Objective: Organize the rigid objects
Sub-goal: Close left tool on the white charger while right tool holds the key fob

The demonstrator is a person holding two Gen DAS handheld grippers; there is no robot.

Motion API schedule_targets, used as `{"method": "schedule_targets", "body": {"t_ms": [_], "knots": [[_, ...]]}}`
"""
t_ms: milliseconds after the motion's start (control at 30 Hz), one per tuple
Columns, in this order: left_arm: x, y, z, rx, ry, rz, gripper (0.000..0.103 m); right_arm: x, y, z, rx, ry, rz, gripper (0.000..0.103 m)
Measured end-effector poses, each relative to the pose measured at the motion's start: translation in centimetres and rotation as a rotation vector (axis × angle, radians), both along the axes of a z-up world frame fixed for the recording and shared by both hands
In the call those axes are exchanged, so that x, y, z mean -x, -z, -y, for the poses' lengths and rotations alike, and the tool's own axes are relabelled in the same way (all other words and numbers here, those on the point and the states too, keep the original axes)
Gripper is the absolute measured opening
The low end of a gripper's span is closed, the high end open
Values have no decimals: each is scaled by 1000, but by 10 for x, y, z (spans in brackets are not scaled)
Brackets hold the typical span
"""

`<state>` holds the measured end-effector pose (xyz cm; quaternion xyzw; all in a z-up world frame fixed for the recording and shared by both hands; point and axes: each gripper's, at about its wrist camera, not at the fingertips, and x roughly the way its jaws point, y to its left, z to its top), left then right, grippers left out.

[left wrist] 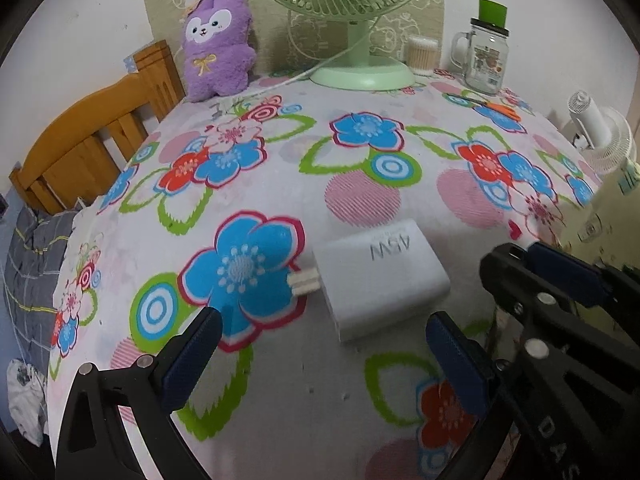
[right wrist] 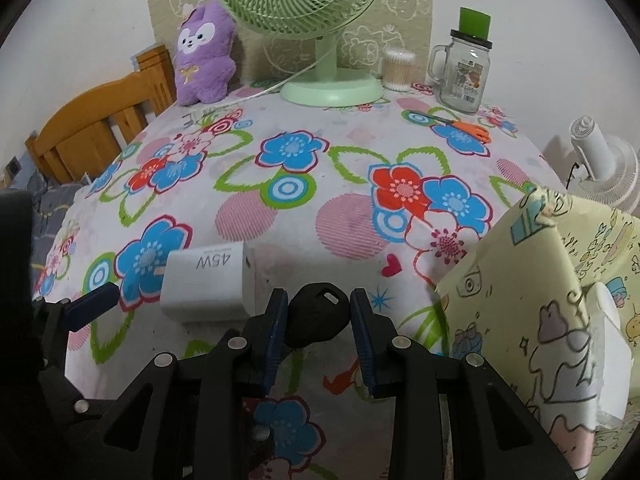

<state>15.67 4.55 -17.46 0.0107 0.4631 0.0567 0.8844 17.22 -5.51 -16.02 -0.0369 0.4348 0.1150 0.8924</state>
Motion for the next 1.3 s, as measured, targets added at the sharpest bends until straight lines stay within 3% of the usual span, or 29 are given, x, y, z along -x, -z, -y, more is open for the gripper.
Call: {"method": "schedule_targets", "body": {"t_ms": [567,600,667,733,1300], "knots": [[-17,2,-1,85,-33,19,102,-10,-5,4,-28,65,9,35],[-17,2,0,88,-26,18,100,-10,-4,4,-28,67,8,36],[-18,2,0,107,5,16,74,-11,-4,4,-34,63,4,36],[-16,0,1,71,3,23,63,-10,-3,4,-28,59,1,36],[22,-3,-5,50,-16,11,57,8,7,-7,-29,-10,-49,36]]}}
